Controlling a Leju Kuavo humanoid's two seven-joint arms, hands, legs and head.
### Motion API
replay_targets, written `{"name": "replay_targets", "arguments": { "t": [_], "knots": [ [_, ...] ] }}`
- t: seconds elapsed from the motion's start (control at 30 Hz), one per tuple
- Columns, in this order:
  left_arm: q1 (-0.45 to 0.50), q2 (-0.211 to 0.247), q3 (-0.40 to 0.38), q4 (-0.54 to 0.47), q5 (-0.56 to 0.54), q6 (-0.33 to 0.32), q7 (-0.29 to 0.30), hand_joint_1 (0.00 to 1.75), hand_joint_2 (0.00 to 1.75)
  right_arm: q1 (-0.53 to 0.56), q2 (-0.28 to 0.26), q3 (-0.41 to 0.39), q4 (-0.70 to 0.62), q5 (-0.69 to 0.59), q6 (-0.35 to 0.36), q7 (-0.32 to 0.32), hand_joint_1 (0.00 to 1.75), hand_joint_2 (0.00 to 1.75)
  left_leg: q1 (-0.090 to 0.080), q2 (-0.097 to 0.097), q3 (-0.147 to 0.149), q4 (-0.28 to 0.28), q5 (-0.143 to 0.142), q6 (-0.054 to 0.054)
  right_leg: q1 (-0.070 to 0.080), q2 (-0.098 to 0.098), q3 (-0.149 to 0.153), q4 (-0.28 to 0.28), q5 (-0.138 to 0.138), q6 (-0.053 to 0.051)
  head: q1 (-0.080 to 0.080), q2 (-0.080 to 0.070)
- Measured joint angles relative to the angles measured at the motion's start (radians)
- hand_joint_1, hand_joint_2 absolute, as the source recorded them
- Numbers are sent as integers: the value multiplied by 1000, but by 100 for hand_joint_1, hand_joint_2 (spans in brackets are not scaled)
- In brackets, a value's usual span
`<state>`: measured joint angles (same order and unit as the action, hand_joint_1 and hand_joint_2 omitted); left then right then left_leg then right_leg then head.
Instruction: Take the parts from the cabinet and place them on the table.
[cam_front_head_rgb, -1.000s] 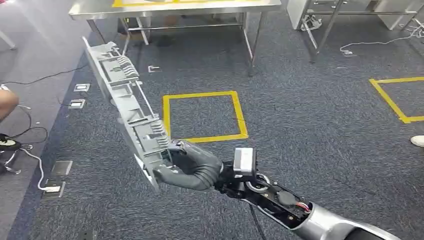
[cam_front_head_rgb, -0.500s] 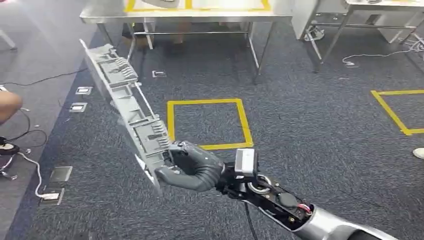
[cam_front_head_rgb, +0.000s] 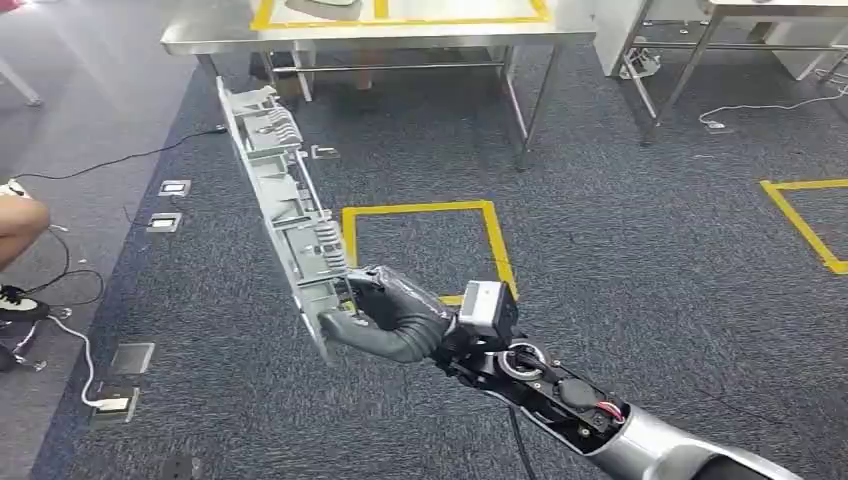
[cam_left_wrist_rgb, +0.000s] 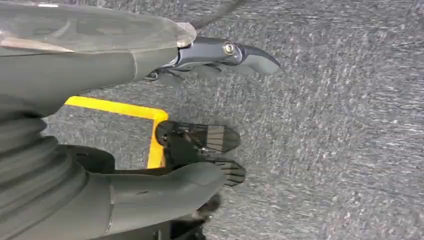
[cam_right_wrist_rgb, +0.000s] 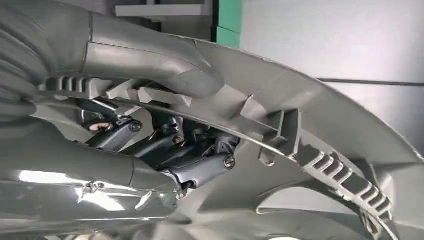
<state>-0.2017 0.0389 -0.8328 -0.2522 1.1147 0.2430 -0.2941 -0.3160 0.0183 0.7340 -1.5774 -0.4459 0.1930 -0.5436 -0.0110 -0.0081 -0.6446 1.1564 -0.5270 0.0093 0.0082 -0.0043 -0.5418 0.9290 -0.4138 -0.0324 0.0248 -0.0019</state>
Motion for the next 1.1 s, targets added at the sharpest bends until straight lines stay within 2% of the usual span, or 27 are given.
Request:
{"name": "replay_targets", "arguments": {
  "t": [0.03,0.07,0.1,0.13,0.2,0.23,0.27,0.3,0.33,0.37,0.4,0.57,0.7,0.77,0.83,0.87,1.1],
  "knots": [
    [2,1,0,0,0,1,0,0,175,0,0,0,2,0,0,0,175,175,9,0,-50,72,-30,-11,-2,1,3,1,-4,2,0,0],
    [5,1,0,0,2,5,-2,0,175,1,0,1,5,-2,0,0,175,175,13,1,-73,100,-41,-16,-5,1,5,2,-8,4,-1,0],
    [9,2,0,0,3,8,-8,0,175,2,0,2,10,-2,0,2,175,175,20,1,-86,97,-29,-21,-9,3,12,3,-15,10,-5,0],
    [11,3,0,0,4,11,-13,0,175,2,0,2,15,-3,0,3,175,175,27,2,-75,47,11,-30,-14,4,20,4,-22,15,-8,0],
    [11,5,0,0,6,17,-20,0,175,-1,0,2,22,-3,0,3,175,175,41,4,-1,-148,144,-49,-26,5,36,13,-41,30,-9,0],
    [13,4,0,0,6,18,-21,0,175,-4,0,3,24,-3,0,3,175,175,41,3,18,-199,158,-55,-27,3,37,18,-51,41,-11,0],
    [12,-3,0,0,6,18,-21,0,175,-9,0,3,26,-5,0,3,175,175,34,1,1,-198,135,-49,-27,5,36,19,-52,46,-26,0],
    [8,1,0,0,6,19,-21,0,175,-13,2,3,27,-7,0,2,175,175,32,1,4,-188,146,-26,-24,7,27,20,-55,52,-28,0],
    [10,1,0,0,6,19,-21,0,175,-15,2,4,30,-7,0,3,175,175,30,-1,2,-187,147,-15,-23,6,29,19,-61,58,-11,0],
    [14,-2,0,0,6,21,-22,0,175,-15,2,4,32,-7,0,3,175,175,33,0,4,-189,149,-17,-24,6,33,24,-70,55,-10,0],
    [15,-1,0,0,6,21,-21,0,175,-15,2,4,35,-7,0,3,175,175,33,-3,4,-188,149,-16,-24,6,34,23,-65,45,-7,0],
    [14,-3,0,0,3,27,-19,0,175,-22,2,5,40,-9,-7,2,175,175,27,-8,5,-188,143,-6,-26,3,46,3,-64,43,18,0],
    [13,-3,0,0,3,27,-18,0,175,-21,2,7,48,-16,-15,2,175,175,24,-8,7,-188,140,-1,-27,2,48,-2,-64,45,24,0],
    [13,-3,0,0,3,27,-18,0,175,-21,2,7,50,-24,-18,2,175,175,23,-8,8,-188,140,0,-27,2,48,-3,-63,52,25,0],
    [12,-3,0,0,0,27,-17,0,175,-21,2,7,51,-24,-18,2,175,175,23,-7,8,-188,140,1,-28,2,48,-4,-62,66,24,0],
    [12,-3,0,0,-2,27,-17,0,175,-21,2,7,54,-25,-18,2,175,175,23,-7,8,-188,141,1,-28,3,48,-4,-61,70,23,0],
    [11,-3,0,0,-8,27,-17,0,175,-20,2,7,56,-27,-18,3,175,175,20,-5,11,-188,142,3,-28,3,50,-4,-61,76,11,0]
  ]
}}
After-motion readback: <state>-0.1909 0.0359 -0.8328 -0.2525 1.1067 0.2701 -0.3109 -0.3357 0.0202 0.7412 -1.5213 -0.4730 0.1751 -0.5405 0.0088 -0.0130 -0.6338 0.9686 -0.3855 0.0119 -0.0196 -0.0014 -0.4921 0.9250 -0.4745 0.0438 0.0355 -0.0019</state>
